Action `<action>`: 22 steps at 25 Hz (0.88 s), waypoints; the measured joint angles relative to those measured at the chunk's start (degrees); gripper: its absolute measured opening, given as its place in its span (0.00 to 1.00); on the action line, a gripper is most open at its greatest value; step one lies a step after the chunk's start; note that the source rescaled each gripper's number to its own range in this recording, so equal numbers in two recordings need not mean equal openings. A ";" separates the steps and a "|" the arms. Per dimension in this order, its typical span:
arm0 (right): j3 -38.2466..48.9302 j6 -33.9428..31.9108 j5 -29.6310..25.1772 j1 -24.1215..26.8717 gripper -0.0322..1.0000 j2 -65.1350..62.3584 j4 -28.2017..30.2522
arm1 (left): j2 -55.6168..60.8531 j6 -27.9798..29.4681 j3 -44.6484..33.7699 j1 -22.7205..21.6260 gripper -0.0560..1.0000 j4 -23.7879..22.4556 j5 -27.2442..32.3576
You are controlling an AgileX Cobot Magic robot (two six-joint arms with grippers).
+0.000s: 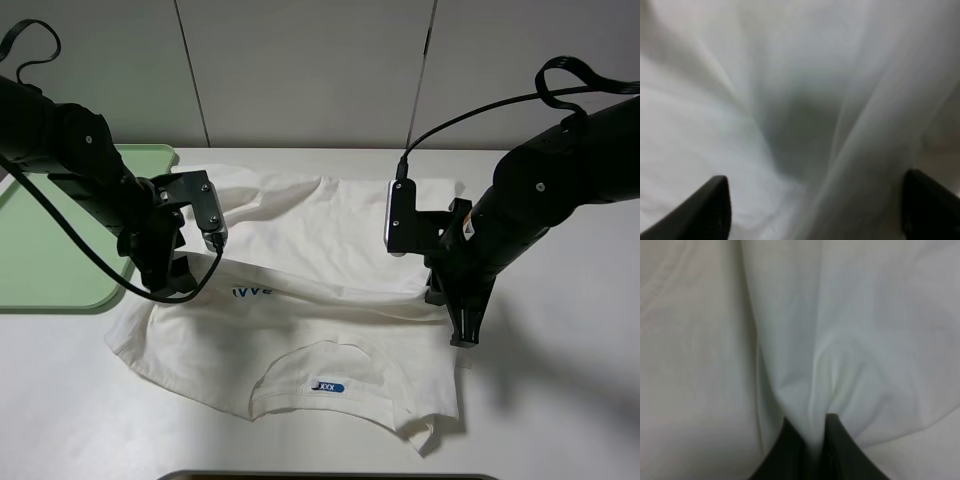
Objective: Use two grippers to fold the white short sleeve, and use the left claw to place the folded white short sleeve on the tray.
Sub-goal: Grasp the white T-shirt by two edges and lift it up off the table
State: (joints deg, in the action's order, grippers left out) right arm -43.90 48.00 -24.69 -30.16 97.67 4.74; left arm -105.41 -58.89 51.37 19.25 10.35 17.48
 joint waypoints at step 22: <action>-0.05 -19.63 4.22 0.00 0.03 0.00 19.38 | 3.92 -2.20 0.00 0.00 0.06 0.06 -3.66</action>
State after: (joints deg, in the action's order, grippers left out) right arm -43.95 28.37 -20.47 -30.16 97.67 24.12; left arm -101.49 -61.09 51.37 19.25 10.41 13.82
